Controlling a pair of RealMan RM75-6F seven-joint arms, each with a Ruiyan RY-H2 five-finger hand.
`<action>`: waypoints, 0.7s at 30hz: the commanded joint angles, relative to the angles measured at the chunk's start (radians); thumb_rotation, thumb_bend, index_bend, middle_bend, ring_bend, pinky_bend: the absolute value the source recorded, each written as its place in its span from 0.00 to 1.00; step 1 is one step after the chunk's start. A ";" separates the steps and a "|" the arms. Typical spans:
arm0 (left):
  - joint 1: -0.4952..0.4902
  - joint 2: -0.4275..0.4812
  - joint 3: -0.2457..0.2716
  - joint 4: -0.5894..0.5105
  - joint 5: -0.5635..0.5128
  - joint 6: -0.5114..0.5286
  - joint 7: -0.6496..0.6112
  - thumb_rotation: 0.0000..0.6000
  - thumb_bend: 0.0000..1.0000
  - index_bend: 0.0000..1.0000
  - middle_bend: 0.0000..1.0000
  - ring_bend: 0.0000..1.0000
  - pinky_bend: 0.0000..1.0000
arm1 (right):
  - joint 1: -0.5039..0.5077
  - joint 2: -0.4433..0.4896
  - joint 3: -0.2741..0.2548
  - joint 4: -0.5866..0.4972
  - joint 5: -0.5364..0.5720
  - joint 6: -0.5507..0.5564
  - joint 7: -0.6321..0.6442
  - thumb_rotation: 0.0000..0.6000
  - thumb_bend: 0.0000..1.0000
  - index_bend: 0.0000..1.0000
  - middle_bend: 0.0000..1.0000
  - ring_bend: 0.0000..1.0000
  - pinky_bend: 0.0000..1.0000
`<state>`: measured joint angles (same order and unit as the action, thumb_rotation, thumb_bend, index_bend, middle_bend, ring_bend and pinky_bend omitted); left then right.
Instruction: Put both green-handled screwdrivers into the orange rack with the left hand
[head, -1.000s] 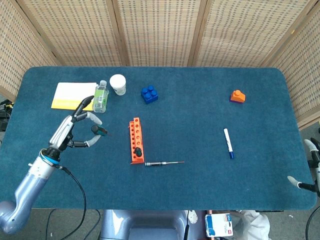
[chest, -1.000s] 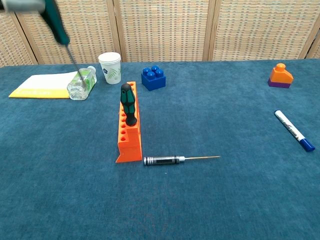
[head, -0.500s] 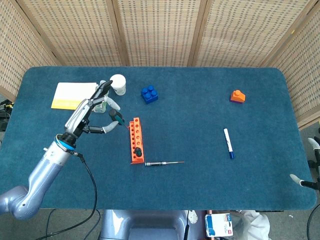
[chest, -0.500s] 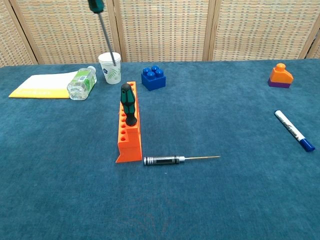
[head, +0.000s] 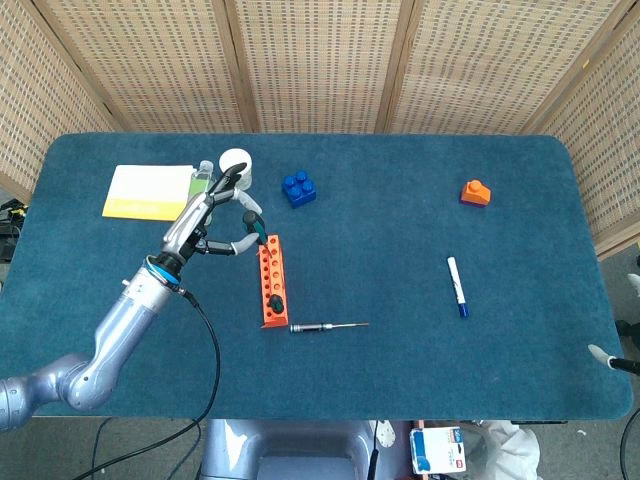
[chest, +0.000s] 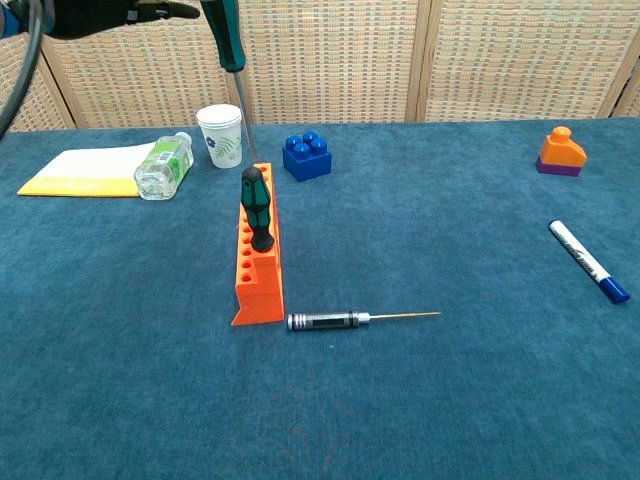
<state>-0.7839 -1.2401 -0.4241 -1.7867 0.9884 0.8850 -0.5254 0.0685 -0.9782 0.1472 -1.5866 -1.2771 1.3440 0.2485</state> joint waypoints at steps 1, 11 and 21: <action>-0.010 -0.020 0.006 0.021 -0.016 -0.012 0.014 1.00 0.43 0.63 0.00 0.00 0.00 | 0.000 0.001 0.001 0.001 0.001 -0.002 0.002 1.00 0.00 0.01 0.00 0.00 0.00; -0.022 -0.080 0.004 0.077 -0.013 -0.032 -0.001 1.00 0.43 0.63 0.00 0.00 0.00 | 0.002 -0.001 0.002 0.006 0.007 -0.012 0.002 1.00 0.00 0.01 0.00 0.00 0.00; -0.025 -0.098 -0.002 0.096 -0.023 -0.042 0.012 1.00 0.43 0.63 0.00 0.00 0.00 | 0.003 -0.001 0.005 0.011 0.013 -0.019 0.007 1.00 0.00 0.01 0.00 0.00 0.00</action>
<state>-0.8095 -1.3376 -0.4262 -1.6923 0.9659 0.8437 -0.5139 0.0715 -0.9790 0.1526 -1.5758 -1.2641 1.3250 0.2554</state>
